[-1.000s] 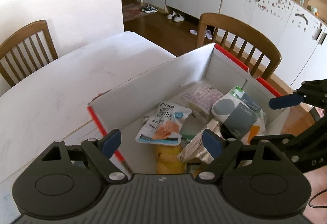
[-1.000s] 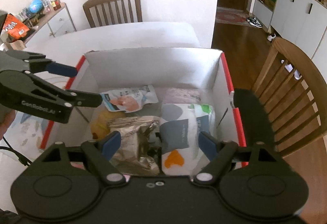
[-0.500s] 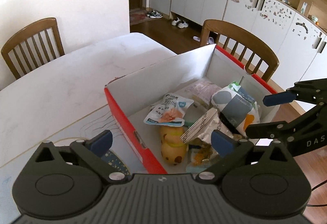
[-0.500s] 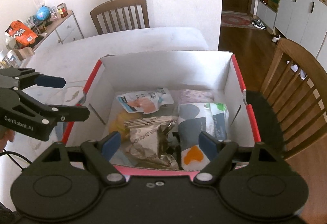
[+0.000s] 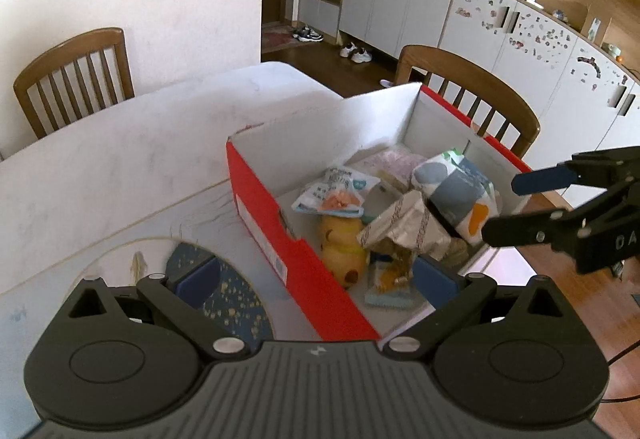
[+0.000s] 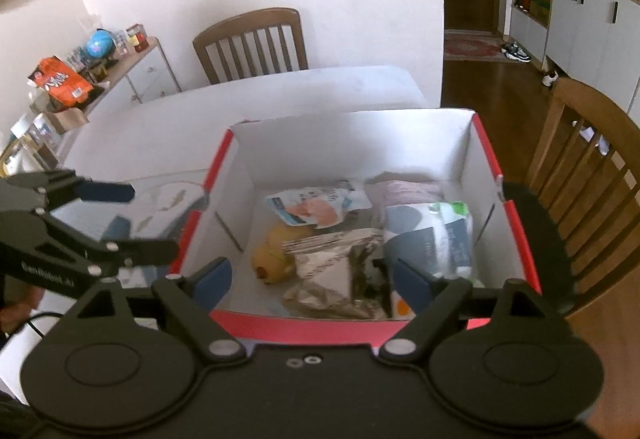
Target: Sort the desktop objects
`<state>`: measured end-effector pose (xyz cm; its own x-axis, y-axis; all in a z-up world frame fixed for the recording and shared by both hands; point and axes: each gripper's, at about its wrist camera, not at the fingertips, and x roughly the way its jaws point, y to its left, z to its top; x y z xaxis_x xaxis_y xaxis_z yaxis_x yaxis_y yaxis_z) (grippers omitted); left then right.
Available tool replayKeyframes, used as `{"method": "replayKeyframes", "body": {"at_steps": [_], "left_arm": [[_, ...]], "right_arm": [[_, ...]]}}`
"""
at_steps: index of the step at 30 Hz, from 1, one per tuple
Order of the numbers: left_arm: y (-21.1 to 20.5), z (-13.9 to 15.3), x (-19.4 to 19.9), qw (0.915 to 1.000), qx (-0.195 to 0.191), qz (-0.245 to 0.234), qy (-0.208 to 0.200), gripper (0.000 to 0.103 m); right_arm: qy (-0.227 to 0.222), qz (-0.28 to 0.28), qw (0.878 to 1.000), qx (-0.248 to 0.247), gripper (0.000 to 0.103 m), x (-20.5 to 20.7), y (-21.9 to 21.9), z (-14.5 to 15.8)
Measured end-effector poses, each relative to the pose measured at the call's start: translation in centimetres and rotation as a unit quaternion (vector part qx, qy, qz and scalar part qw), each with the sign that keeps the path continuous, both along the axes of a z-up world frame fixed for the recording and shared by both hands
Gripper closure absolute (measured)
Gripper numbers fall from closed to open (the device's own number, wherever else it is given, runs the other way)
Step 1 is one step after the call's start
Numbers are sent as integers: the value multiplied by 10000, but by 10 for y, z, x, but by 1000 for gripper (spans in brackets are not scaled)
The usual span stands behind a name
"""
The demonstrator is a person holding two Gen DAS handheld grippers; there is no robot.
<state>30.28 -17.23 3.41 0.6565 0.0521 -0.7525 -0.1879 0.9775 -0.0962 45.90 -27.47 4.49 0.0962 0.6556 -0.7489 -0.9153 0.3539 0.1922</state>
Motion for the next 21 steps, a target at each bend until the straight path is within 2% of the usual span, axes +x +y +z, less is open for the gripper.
{"method": "replayKeyframes", "body": {"at_steps": [9,12,13,21], "left_arm": [[-3,-1,-19,10000,66,12,48,0],[-3,0,-24,10000,66,16,32,0],[-3,0,-26,10000,67,15,28,0],[-4,-1,-35,9998,174,-40,57,0]], "right_arm": [[148,-115,9993,324,14,-21,-7,2],[80,-164,9993,315,10,-27,-10,2],[46,-191,9993,313,5,-28,-11,2],[-86,-356,9990,258,3,-39,-19,1]]}}
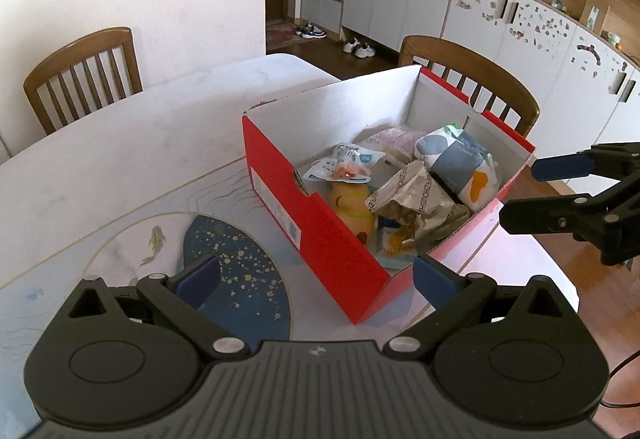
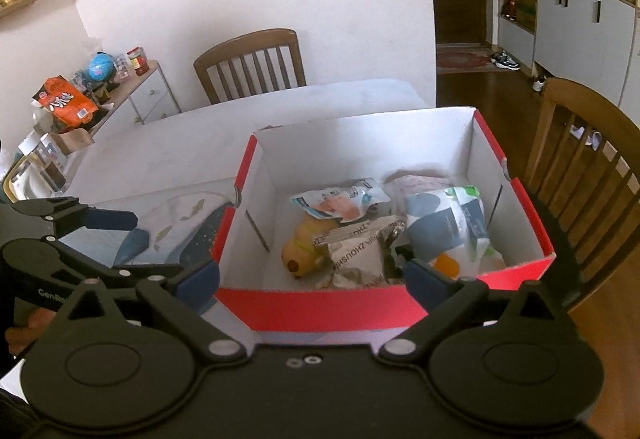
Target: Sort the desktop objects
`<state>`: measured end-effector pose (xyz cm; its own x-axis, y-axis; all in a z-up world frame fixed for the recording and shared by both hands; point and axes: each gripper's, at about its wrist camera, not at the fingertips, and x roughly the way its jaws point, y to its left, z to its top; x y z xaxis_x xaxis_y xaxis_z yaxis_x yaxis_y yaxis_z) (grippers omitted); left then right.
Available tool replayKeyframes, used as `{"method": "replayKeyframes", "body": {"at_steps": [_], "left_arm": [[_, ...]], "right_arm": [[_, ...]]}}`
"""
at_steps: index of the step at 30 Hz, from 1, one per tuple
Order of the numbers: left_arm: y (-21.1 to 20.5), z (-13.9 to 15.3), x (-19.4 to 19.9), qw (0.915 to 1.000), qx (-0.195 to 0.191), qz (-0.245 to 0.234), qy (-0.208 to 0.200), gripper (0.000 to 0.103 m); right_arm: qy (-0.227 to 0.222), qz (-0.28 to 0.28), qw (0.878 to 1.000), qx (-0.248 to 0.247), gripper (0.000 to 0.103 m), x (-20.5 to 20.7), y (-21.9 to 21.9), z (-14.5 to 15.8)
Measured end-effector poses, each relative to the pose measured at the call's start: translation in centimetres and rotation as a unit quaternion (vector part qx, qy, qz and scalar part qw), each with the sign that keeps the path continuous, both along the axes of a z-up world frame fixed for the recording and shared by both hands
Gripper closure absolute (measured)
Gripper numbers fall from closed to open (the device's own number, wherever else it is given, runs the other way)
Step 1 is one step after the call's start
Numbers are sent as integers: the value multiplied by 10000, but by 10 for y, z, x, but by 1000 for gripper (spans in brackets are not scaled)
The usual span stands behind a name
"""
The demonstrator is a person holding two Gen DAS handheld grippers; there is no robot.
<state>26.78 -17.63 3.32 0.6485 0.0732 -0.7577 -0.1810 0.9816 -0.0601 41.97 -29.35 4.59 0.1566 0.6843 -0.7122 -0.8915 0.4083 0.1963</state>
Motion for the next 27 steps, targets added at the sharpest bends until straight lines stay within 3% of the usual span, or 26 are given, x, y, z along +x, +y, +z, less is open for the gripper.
{"method": "replayKeyframes", "body": {"at_steps": [27], "left_arm": [[5,0,-19,9994,-93,-338,-3,0]], "right_arm": [[22,-345,9994,-75,3,-24,-6,-3]]}}
